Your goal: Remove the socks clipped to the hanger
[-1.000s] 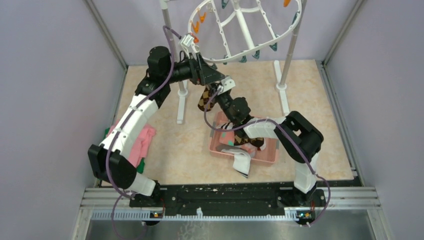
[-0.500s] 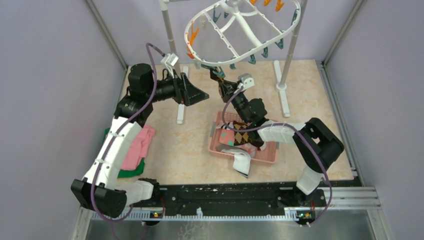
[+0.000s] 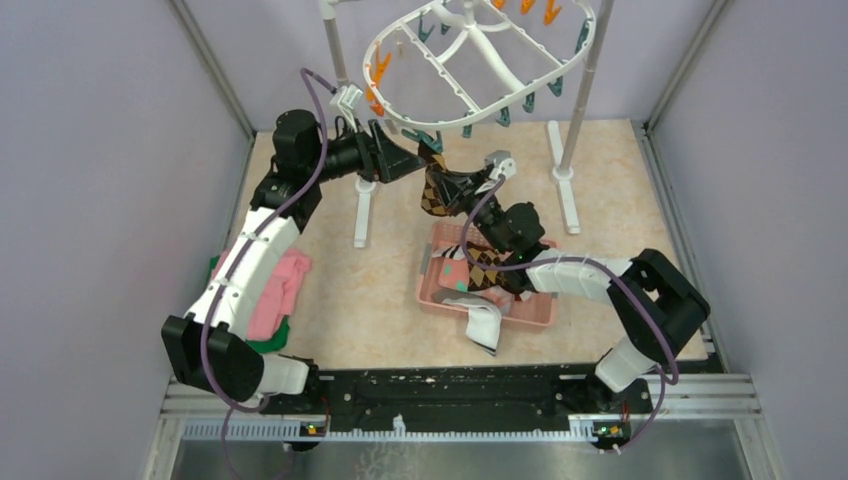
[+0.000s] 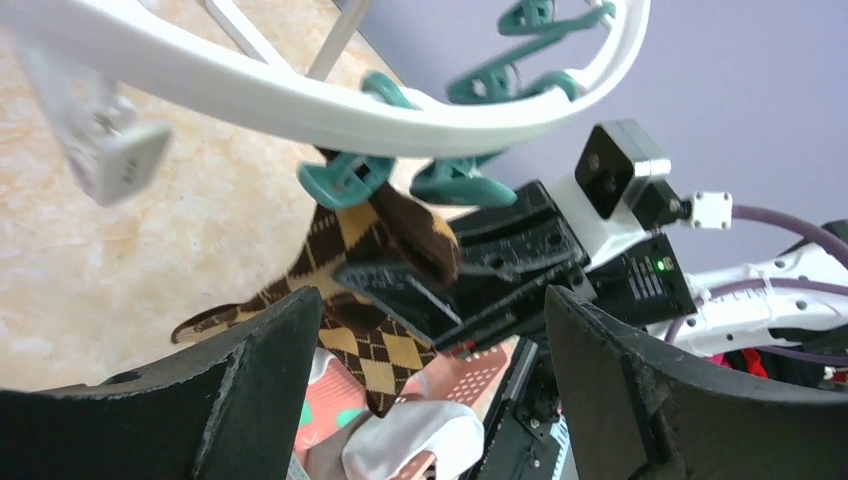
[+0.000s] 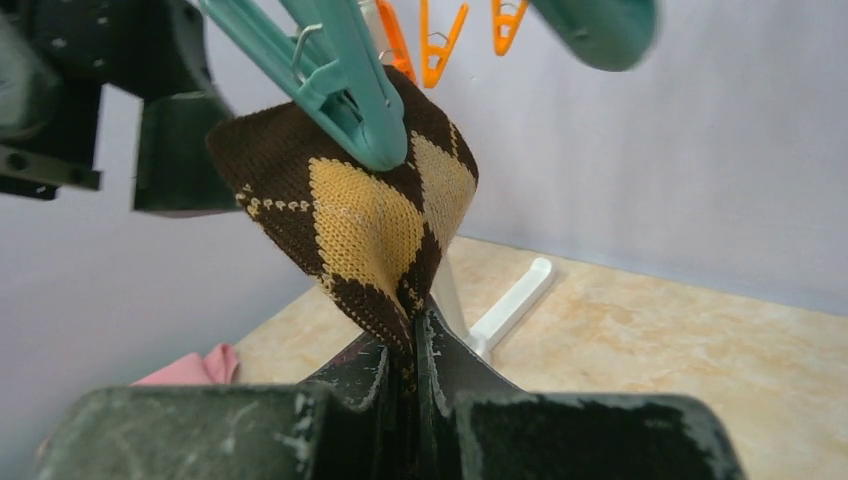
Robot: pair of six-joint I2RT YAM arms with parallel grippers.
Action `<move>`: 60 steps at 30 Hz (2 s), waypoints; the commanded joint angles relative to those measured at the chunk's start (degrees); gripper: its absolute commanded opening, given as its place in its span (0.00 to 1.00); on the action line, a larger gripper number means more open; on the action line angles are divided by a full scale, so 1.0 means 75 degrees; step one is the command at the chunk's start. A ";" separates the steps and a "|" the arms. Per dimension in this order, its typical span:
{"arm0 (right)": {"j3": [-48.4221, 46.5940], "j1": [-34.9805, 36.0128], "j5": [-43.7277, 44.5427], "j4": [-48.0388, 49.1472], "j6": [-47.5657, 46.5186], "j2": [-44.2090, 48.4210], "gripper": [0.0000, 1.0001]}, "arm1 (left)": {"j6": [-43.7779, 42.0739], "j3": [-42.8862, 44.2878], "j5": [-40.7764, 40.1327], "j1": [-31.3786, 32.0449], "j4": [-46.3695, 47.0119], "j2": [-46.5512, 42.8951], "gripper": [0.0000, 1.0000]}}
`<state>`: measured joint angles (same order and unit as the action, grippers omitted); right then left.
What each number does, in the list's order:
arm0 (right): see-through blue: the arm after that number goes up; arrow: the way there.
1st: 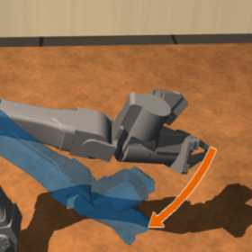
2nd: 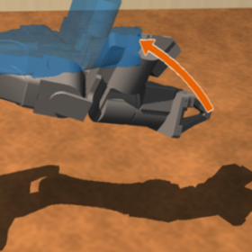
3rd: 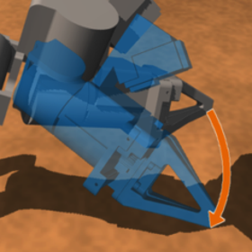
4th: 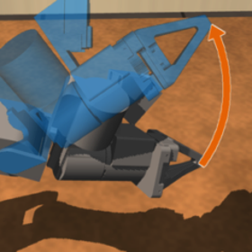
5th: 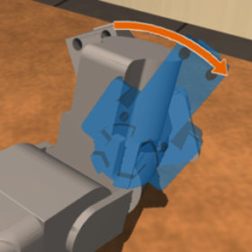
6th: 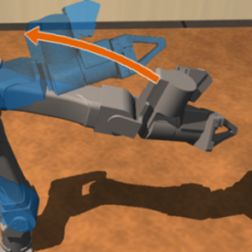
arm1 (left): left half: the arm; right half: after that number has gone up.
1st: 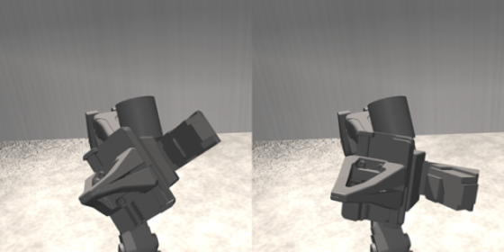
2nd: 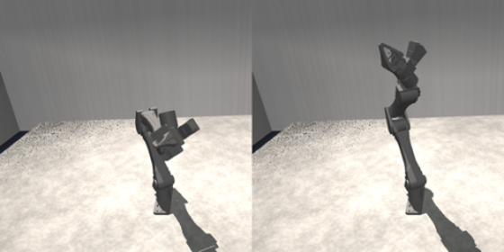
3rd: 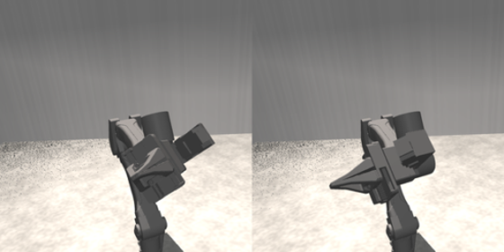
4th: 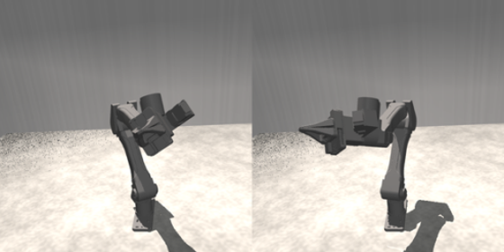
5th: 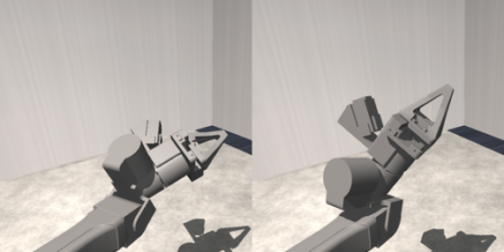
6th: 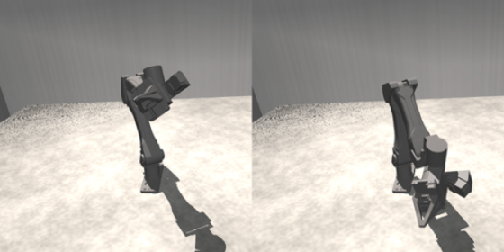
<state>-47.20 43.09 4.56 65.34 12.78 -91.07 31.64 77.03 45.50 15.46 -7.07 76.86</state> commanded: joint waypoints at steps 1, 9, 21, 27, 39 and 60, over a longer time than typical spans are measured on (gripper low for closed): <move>0.0140 0.0338 -0.0362 0.0072 0.0511 0.0421 0.00 | -0.0017 0.0584 -0.0242 -0.0037 0.0653 -0.0054 0.88; 0.0151 0.0758 -0.0446 0.0001 0.0749 0.0410 0.00 | -0.0018 0.0567 -0.0229 -0.0081 0.1204 -0.0142 0.91; -0.0251 0.1034 -0.0236 -0.0319 0.0854 0.0238 0.00 | -0.0142 0.0944 -0.0604 -0.0081 0.0978 0.0350 0.88; -0.0487 0.1271 -0.0232 -0.0382 0.1025 0.0154 0.00 | -0.0345 0.0920 -0.0715 -0.0083 0.0635 0.0435 0.85; 0.0091 0.1051 -0.1154 0.0498 0.3099 0.0618 0.00 | 0.0292 0.0303 0.0405 -0.0105 0.1645 0.0303 0.73; 0.0402 -0.0300 -0.3254 0.3625 0.7853 -0.0495 0.00 | 0.1073 0.0200 0.1377 -0.0117 0.2542 0.0313 0.57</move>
<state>-44.66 41.89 -18.06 83.59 65.95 -93.30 39.05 79.05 54.52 14.76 7.86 80.25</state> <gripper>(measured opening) 0.022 0.580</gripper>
